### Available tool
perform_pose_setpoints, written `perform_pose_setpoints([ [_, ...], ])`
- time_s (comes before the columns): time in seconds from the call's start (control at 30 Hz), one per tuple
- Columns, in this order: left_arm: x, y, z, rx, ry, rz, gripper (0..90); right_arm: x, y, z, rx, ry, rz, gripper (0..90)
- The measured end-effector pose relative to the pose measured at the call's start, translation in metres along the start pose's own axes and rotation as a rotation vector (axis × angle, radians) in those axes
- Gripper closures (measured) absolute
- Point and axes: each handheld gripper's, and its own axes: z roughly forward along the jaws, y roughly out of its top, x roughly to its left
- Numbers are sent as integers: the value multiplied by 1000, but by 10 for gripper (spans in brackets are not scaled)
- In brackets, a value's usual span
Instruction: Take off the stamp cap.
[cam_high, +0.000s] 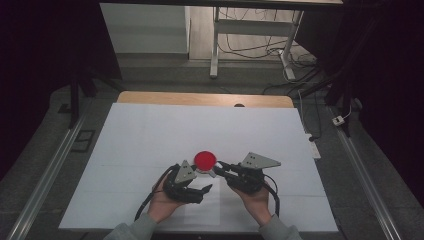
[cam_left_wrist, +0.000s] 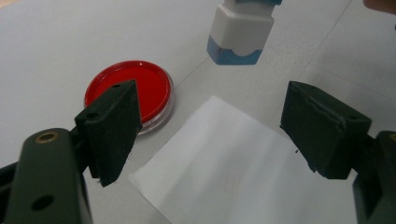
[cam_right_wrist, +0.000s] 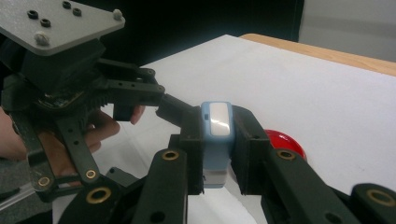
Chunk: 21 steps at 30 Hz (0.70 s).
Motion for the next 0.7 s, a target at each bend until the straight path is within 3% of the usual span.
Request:
perform_pose_setpoints([
  [0.7, -9, 9, 15, -32, 37, 27, 294, -1, -2, 1, -10, -3, 24, 749],
])
